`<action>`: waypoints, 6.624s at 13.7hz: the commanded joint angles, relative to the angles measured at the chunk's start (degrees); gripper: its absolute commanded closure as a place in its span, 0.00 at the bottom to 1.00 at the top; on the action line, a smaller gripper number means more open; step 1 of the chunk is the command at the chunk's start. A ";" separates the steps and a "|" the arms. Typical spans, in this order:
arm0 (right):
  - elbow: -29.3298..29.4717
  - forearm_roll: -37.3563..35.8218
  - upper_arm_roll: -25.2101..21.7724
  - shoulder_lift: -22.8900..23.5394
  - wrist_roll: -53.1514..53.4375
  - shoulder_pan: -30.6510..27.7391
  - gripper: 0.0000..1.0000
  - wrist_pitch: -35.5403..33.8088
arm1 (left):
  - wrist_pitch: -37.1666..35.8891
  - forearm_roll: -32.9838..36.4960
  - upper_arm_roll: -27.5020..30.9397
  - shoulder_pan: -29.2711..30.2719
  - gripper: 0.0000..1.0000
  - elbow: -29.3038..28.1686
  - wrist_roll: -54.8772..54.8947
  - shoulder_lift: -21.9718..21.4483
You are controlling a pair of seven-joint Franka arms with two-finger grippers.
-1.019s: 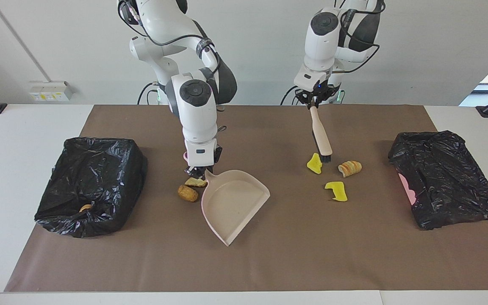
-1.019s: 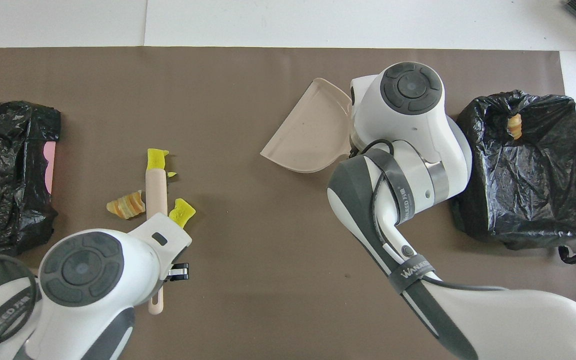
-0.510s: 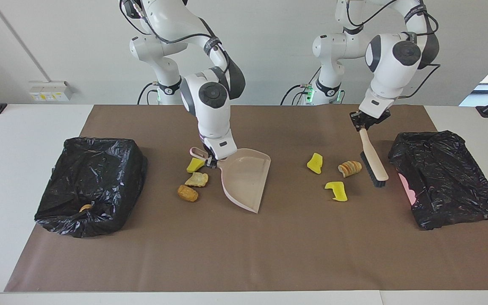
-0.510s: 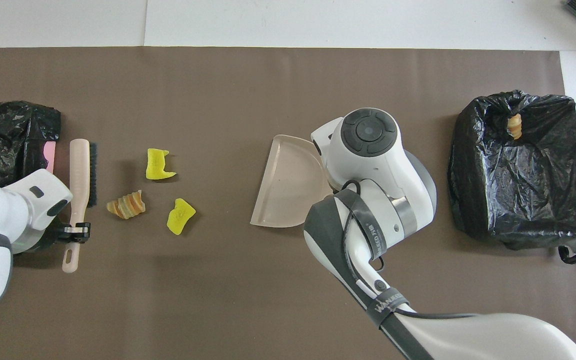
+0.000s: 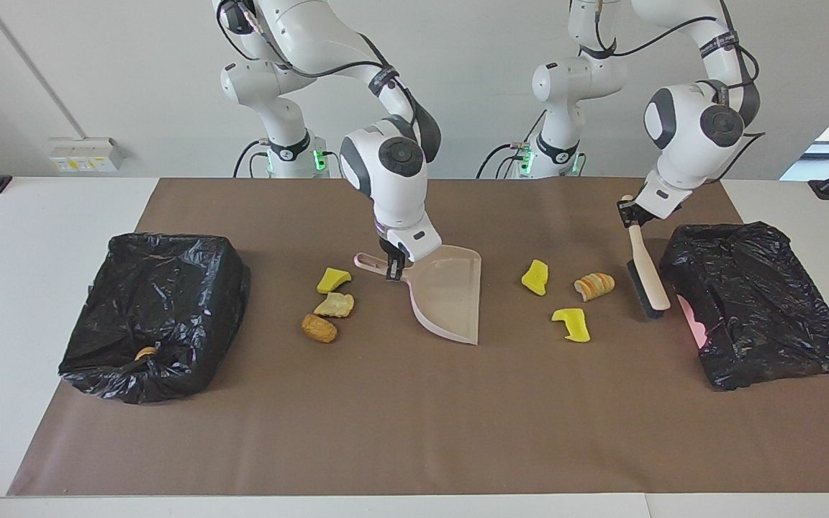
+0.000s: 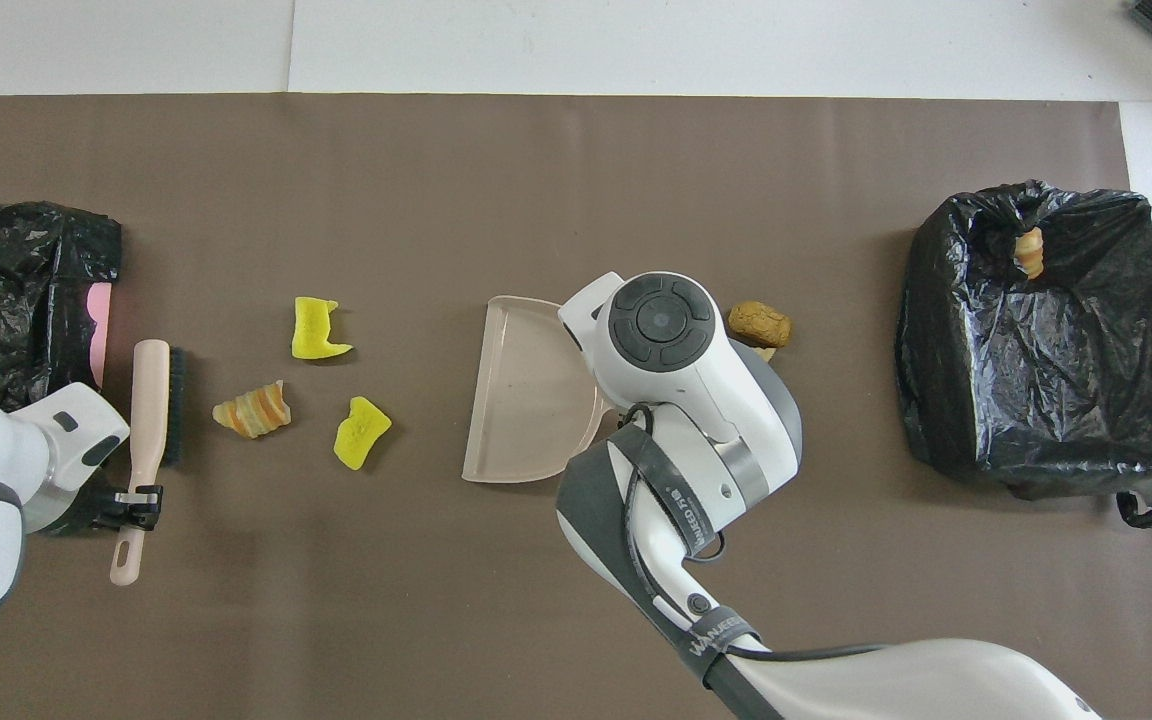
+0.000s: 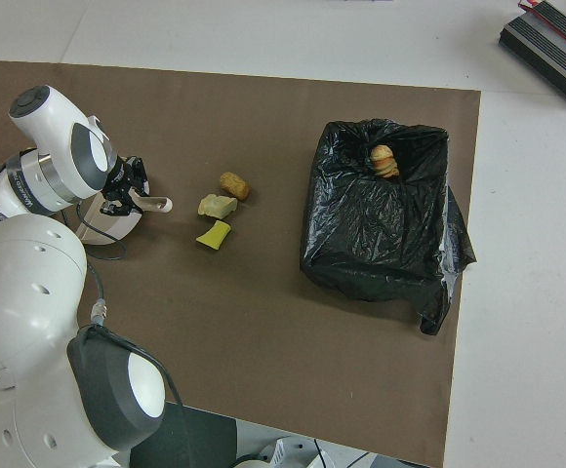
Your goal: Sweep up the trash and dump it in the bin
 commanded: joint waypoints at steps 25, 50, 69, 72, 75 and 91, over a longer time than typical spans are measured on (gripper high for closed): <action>-3.01 1.05 0.10 0.06 1.50 0.14 1.00 3.64 | -0.98 -25.14 0.12 -35.72 1.00 13.30 -11.70 6.75; -4.59 1.05 0.10 0.14 4.49 0.67 1.00 6.19 | 2.24 -10.63 -0.23 -26.19 1.00 13.40 5.36 13.16; -3.72 1.05 0.01 -8.97 2.13 -7.58 1.00 -2.05 | 2.48 -9.67 0.21 -30.93 1.00 4.73 -15.37 0.52; -2.05 1.05 0.01 -12.85 -1.92 -13.99 1.00 -7.15 | 4.70 -9.67 0.12 -38.23 1.00 -2.22 -23.80 -5.46; -1.61 1.05 -0.33 -16.11 -5.08 -20.76 1.00 -10.05 | 5.92 -9.67 -0.32 -49.37 1.00 -4.69 -39.86 -6.35; 1.65 -19.05 -0.60 -14.01 -45.06 -49.44 1.00 -7.44 | 12.87 -20.13 -0.40 -66.11 1.00 -7.86 -50.90 -2.75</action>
